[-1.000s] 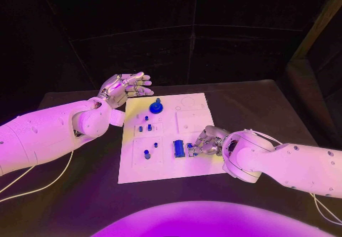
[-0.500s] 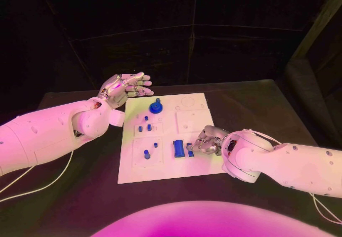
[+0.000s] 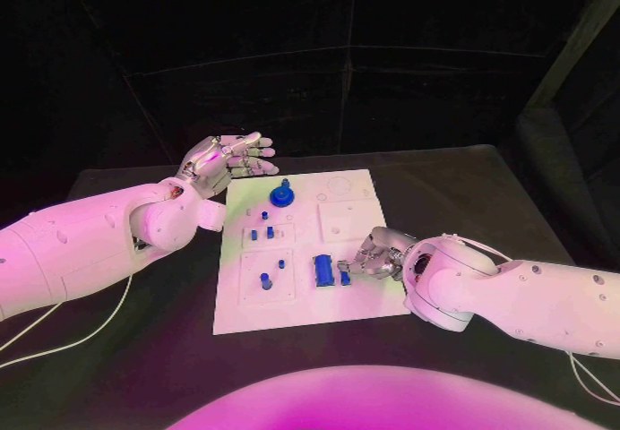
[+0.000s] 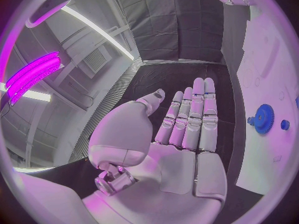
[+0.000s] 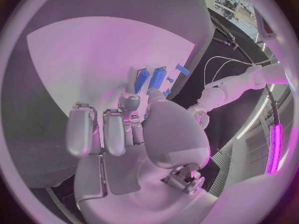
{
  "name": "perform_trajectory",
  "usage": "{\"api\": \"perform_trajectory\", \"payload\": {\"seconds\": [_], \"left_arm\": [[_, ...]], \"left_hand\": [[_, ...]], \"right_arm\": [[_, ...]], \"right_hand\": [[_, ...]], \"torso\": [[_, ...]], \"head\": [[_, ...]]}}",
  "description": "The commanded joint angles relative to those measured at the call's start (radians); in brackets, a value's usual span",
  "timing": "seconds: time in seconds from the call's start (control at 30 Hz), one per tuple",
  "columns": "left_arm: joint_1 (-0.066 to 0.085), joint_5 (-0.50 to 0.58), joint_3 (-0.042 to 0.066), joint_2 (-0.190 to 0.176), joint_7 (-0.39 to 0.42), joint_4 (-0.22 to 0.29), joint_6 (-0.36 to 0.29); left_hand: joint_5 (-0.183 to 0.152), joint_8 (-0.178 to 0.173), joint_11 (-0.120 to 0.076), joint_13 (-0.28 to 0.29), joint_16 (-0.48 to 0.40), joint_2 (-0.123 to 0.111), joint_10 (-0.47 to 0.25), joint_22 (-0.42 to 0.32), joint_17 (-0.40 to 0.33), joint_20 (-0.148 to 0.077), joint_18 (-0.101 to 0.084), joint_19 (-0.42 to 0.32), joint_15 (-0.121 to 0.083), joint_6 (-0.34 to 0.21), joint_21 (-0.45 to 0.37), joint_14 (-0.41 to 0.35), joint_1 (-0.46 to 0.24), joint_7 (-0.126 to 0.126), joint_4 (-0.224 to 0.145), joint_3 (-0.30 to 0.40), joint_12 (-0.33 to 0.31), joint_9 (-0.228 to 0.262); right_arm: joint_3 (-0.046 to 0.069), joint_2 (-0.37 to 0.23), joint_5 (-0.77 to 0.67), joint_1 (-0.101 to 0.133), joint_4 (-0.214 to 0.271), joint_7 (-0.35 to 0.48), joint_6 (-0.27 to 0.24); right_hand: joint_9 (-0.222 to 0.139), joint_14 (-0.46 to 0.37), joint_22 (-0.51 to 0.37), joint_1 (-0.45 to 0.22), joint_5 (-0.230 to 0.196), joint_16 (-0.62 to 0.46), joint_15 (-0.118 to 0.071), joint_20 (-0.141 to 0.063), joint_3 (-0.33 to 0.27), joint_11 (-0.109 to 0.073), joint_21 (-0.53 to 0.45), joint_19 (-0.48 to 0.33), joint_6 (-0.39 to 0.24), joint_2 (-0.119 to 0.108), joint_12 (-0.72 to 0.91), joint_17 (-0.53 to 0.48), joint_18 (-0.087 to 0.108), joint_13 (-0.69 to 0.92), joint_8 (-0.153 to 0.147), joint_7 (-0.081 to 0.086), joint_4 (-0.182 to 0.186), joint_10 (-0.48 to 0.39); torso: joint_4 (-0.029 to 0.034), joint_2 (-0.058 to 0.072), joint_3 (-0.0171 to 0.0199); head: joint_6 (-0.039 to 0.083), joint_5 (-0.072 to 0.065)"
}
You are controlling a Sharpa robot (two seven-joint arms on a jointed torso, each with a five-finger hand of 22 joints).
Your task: Assemble the parts on the task board
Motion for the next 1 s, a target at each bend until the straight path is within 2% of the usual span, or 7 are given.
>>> {"api": "perform_trajectory", "payload": {"seconds": [0.03, 0.17, 0.27, 0.33, 0.57, 0.77, 1.0], "left_arm": [[0.002, -0.003, 0.001, 0.0, 0.004, 0.001, 0.014], [0.002, -0.003, 0.001, 0.0, 0.004, 0.001, 0.015], [0.002, -0.003, 0.001, -0.001, 0.004, 0.0, 0.015], [0.002, -0.003, 0.001, -0.001, 0.005, 0.0, 0.015], [0.002, -0.003, 0.001, 0.0, 0.005, -0.002, 0.017], [0.002, -0.003, 0.001, 0.001, 0.005, -0.004, 0.017], [0.002, -0.003, 0.001, 0.002, 0.005, -0.004, 0.019]], "left_hand": [[0.003, 0.004, 0.002, 0.002, 0.0, -0.007, -0.006, -0.001, -0.001, 0.005, 0.005, 0.004, 0.004, -0.005, -0.006, -0.002, 0.0, 0.004, -0.004, -0.003, 0.004, 0.001], [0.003, 0.004, 0.002, 0.002, 0.0, -0.007, -0.006, -0.001, -0.001, 0.005, 0.005, 0.004, 0.004, -0.005, -0.006, -0.002, 0.0, 0.004, -0.004, -0.003, 0.004, 0.001], [0.003, 0.004, 0.002, 0.002, 0.0, -0.007, -0.006, -0.001, -0.001, 0.005, 0.005, 0.004, 0.004, -0.005, -0.006, -0.002, 0.0, 0.004, -0.004, -0.003, 0.004, 0.001], [0.003, 0.004, 0.002, 0.002, 0.0, -0.007, -0.006, -0.001, -0.001, 0.005, 0.005, 0.004, 0.004, -0.005, -0.006, -0.002, 0.0, 0.004, -0.004, -0.003, 0.004, 0.001], [0.003, 0.005, 0.002, 0.001, 0.0, -0.008, -0.008, -0.003, -0.001, 0.005, 0.005, 0.005, 0.004, -0.006, -0.006, -0.002, 0.001, 0.004, -0.005, -0.004, 0.006, 0.002], [0.003, 0.005, 0.002, 0.001, 0.0, -0.008, -0.008, -0.003, -0.001, 0.005, 0.005, 0.005, 0.004, -0.006, -0.006, -0.002, 0.001, 0.004, -0.005, -0.004, 0.006, 0.002], [0.003, 0.005, 0.002, 0.001, 0.0, -0.008, -0.008, -0.003, -0.001, 0.005, 0.005, 0.005, 0.004, -0.006, -0.006, -0.002, 0.001, 0.004, -0.005, -0.004, 0.006, 0.002]], "right_arm": [[0.0, -0.008, -0.033, 0.001, 0.008, 0.033, 0.006], [0.0, -0.025, -0.06, 0.001, 0.025, 0.069, 0.013], [0.0, -0.039, -0.071, 0.001, 0.029, 0.086, 0.025], [0.0, -0.047, -0.075, 0.001, 0.031, 0.096, 0.035], [0.0, -0.057, -0.078, 0.001, 0.033, 0.121, 0.073], [0.0, -0.05, -0.076, 0.001, 0.018, 0.128, 0.09], [0.0, -0.034, -0.075, 0.0, -0.002, 0.137, 0.126]], "right_hand": [[0.002, 0.06, -0.002, 0.002, -0.015, -0.001, -0.006, -0.002, -0.011, 0.0, 0.0, 0.004, 0.003, -0.012, -0.006, 0.018, -0.004, -0.001, -0.001, 0.0, -0.004, 0.004], [0.003, 0.059, -0.006, 0.004, -0.061, -0.003, -0.005, -0.002, -0.034, 0.001, -0.002, 0.002, 0.001, -0.029, -0.009, 0.016, -0.003, -0.002, -0.003, 0.001, -0.002, 0.003], [0.004, 0.059, -0.006, 0.01, -0.078, -0.004, -0.005, -0.001, -0.042, 0.002, -0.002, 0.002, 0.0, -0.031, -0.009, 0.016, -0.003, -0.001, -0.004, 0.001, -0.004, 0.002], [0.004, 0.059, -0.006, 0.017, -0.083, -0.003, -0.005, -0.001, -0.044, 0.002, -0.003, 0.002, 0.0, -0.033, -0.01, 0.017, -0.003, -0.001, -0.004, 0.001, -0.006, 0.002], [0.005, 0.06, -0.005, 0.039, -0.09, -0.003, -0.004, -0.001, -0.048, 0.002, -0.003, 0.002, -0.002, -0.032, -0.011, 0.017, -0.003, -0.001, -0.006, 0.002, -0.013, 0.001], [0.006, 0.06, -0.004, 0.051, -0.09, -0.002, -0.004, -0.001, -0.048, 0.002, -0.002, 0.002, -0.001, -0.029, -0.008, 0.02, -0.003, 0.001, -0.006, 0.002, -0.017, 0.002], [0.007, 0.061, 0.0, 0.103, -0.096, -0.001, -0.005, -0.001, -0.054, 0.002, -0.001, 0.003, 0.0, -0.036, -0.009, 0.022, -0.004, 0.003, -0.006, 0.003, -0.045, 0.002]], "torso": [[-0.0003, 0.0, 0.0004], [-0.0006, 0.001, 0.0013], [-0.0028, 0.0, -0.0001], [-0.0043, 0.0, -0.0004], [0.0, 0.0, 0.001], [0.0002, 0.0, -0.0002], [0.0016, 0.001, 0.0003]], "head": [[0.001, 0.0], [-0.001, 0.0], [-0.001, 0.001], [-0.002, 0.002], [-0.001, -0.002], [0.0, -0.003], [-0.001, -0.002]]}}
